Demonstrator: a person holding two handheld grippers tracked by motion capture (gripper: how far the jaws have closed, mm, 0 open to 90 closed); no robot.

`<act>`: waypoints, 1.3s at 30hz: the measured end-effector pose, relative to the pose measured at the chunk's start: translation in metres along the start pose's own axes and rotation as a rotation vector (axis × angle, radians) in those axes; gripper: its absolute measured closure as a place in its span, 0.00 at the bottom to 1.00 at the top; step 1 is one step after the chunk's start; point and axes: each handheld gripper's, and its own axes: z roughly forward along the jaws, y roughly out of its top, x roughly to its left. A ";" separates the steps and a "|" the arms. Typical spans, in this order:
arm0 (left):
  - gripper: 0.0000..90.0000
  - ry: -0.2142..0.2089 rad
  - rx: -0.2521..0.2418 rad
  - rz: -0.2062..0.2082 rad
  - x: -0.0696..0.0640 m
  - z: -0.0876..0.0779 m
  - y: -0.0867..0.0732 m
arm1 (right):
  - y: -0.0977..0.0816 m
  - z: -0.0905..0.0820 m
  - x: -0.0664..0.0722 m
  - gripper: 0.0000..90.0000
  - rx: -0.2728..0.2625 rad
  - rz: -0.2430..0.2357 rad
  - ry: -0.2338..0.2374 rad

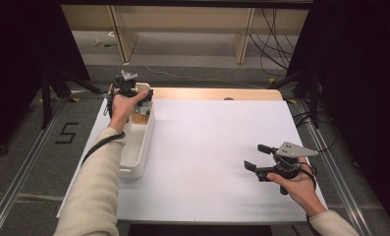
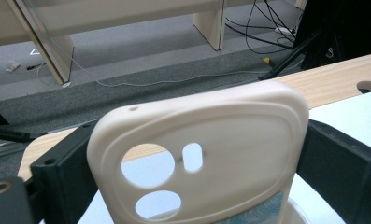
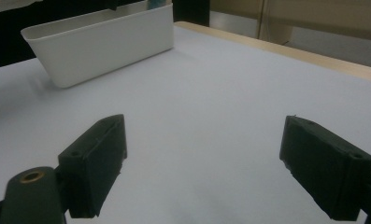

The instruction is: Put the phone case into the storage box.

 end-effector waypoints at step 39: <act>0.00 0.000 -0.078 0.042 -0.008 -0.011 0.019 | 0.000 0.001 0.001 0.18 0.006 -0.003 0.006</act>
